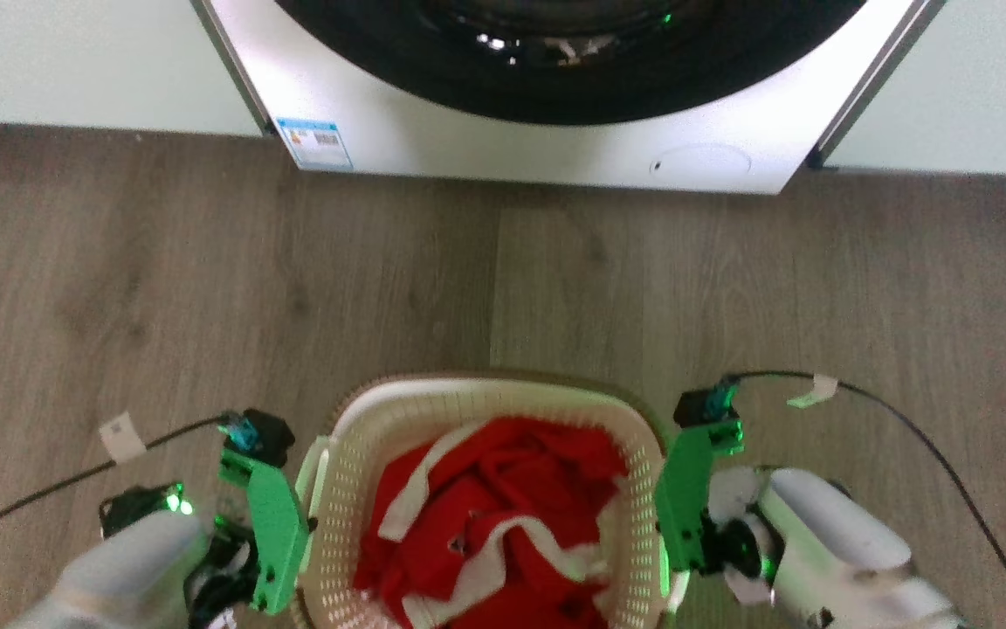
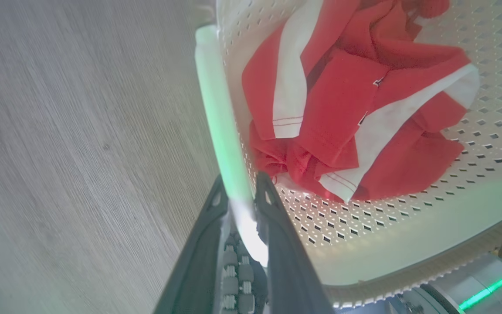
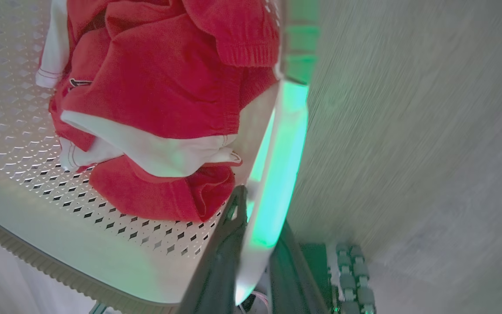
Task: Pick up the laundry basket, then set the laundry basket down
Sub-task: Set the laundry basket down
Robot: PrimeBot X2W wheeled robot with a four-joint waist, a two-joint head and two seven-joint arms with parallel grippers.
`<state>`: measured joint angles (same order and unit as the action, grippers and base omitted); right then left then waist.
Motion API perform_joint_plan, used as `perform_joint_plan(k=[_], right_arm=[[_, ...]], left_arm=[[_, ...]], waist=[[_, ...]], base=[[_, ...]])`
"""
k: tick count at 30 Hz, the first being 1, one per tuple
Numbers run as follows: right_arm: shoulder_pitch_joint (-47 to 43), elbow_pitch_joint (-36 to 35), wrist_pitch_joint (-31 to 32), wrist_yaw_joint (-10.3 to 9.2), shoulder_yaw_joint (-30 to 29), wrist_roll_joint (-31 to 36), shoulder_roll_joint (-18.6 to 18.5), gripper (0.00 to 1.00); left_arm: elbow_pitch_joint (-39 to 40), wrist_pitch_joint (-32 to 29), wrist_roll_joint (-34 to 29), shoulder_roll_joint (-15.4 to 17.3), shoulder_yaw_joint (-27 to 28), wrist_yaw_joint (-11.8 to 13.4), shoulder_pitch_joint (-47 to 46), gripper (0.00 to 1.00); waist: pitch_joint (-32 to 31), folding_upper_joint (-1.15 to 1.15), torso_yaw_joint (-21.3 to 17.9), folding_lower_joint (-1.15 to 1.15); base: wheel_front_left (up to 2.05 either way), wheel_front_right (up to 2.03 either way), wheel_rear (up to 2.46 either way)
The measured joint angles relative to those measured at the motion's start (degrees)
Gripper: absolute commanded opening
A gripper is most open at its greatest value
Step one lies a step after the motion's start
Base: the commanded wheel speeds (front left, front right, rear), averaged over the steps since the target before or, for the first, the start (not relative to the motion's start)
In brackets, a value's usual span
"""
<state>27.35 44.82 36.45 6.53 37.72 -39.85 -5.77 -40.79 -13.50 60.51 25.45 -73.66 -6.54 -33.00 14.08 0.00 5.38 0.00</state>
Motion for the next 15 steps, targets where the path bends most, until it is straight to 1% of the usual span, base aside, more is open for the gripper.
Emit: perform_joint_plan(k=[5,15], right_arm=[[2.5,0.0,-3.5,0.0,-0.8,1.6,0.0,0.0],[7.2,1.1,-9.3,-0.01,-1.7,3.7,-0.4,0.0]], left_arm=[[-1.6,2.7,-0.6,-0.8,0.1,0.0,-2.6,0.0],[-5.9,7.7,-1.5,-3.7,0.1,0.0,-7.4,0.0]], waist=[[3.9,0.0,0.1,0.0],[12.1,0.0,0.4,0.0]], base=[[0.0,0.0,0.0],[0.0,0.0,0.0]])
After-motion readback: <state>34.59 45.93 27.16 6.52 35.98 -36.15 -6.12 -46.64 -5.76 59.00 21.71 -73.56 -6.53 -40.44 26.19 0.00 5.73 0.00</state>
